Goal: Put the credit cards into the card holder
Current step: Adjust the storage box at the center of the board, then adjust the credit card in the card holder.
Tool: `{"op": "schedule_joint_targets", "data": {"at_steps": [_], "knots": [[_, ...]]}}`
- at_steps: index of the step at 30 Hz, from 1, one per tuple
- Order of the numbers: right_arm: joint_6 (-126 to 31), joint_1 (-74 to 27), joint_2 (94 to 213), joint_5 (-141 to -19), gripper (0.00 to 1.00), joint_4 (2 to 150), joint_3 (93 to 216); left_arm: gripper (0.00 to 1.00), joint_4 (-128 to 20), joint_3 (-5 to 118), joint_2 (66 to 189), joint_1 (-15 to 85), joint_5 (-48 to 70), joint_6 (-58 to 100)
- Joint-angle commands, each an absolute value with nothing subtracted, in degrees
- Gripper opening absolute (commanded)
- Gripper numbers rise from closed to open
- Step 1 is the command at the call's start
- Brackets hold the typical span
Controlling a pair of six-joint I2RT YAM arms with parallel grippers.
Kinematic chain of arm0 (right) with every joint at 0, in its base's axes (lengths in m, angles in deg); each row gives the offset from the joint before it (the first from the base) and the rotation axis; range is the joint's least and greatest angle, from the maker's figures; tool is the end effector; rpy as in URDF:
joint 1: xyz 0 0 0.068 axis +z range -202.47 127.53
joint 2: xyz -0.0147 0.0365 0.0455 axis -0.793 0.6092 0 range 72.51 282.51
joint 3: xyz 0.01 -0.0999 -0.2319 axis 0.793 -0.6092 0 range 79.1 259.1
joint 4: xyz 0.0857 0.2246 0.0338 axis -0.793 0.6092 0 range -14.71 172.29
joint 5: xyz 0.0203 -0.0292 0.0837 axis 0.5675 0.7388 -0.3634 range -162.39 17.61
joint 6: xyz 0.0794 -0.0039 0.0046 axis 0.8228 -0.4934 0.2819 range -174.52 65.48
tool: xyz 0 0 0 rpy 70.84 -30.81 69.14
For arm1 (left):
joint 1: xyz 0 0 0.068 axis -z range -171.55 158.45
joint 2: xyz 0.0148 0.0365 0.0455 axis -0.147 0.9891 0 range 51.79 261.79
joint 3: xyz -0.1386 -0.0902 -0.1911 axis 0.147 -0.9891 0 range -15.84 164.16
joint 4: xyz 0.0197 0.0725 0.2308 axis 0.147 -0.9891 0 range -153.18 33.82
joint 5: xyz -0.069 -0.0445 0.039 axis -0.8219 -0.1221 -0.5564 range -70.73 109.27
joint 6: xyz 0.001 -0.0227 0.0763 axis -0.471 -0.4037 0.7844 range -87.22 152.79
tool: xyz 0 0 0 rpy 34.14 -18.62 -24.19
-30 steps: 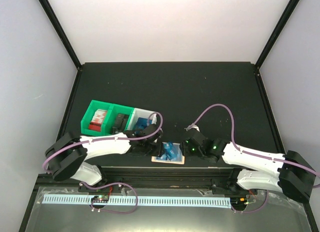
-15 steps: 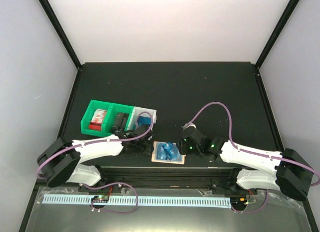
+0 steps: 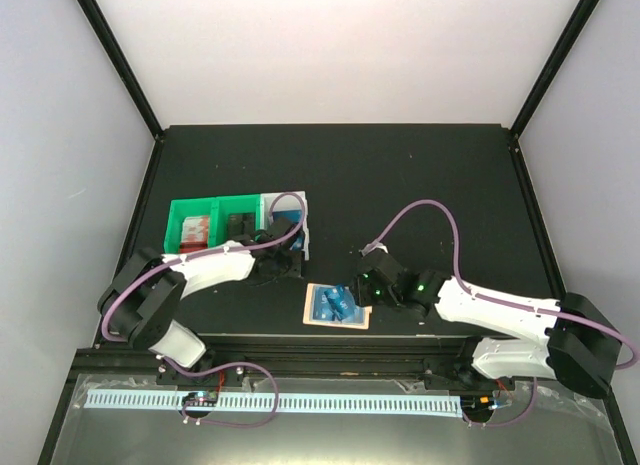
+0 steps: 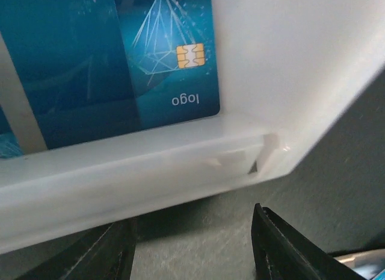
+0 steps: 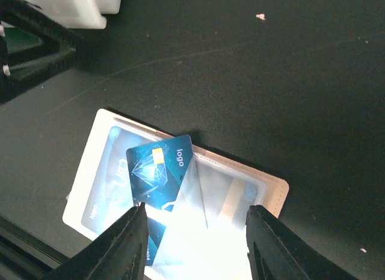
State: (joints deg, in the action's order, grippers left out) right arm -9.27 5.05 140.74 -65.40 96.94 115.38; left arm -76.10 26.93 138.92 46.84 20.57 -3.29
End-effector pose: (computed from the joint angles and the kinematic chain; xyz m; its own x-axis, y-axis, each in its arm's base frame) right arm 0.1341 0.1953 0.1568 -0.8715 -0.0562 -0.4872 -0.2551 0.9004 0.3525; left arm 0.2144 -0.1678 0.1135 -0.9318 -0.0129 -0.3628 0.0797 0.9677 -0.2390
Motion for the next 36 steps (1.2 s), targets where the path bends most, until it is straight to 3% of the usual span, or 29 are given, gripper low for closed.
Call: {"op": "schedule_joint_targets", "data": {"at_steps": [1, 8, 13, 18, 29, 36], "knots": [[-10.4, 4.8, 143.4, -64.1, 0.47, 96.6, 119.0, 0.54, -72.7, 30.1, 139.0, 45.7, 21.6, 0.8], [-13.8, 4.7, 150.7, -65.3, 0.43, 96.1, 124.8, 0.53, -67.5, 20.3, 128.4, 47.6, 15.5, -5.0], [-14.7, 4.7, 156.4, -68.1, 0.37, 92.6, 127.0, 0.44, -66.3, 13.8, 119.5, 51.5, 14.8, -11.1], [-13.2, 4.7, 161.9, -65.6, 0.37, 92.4, 129.7, 0.4, -62.5, 8.8, 115.4, 53.6, 11.4, -15.1], [-13.9, 4.7, 168.8, -63.8, 0.41, 94.0, 132.1, 0.41, -51.6, 6.8, 122.8, 57.2, 3.3, -19.7], [-15.6, 4.7, 172.3, -61.9, 0.38, 99.4, 135.7, 0.33, -52.0, 6.8, 126.4, 58.3, 5.3, -21.3]]}}
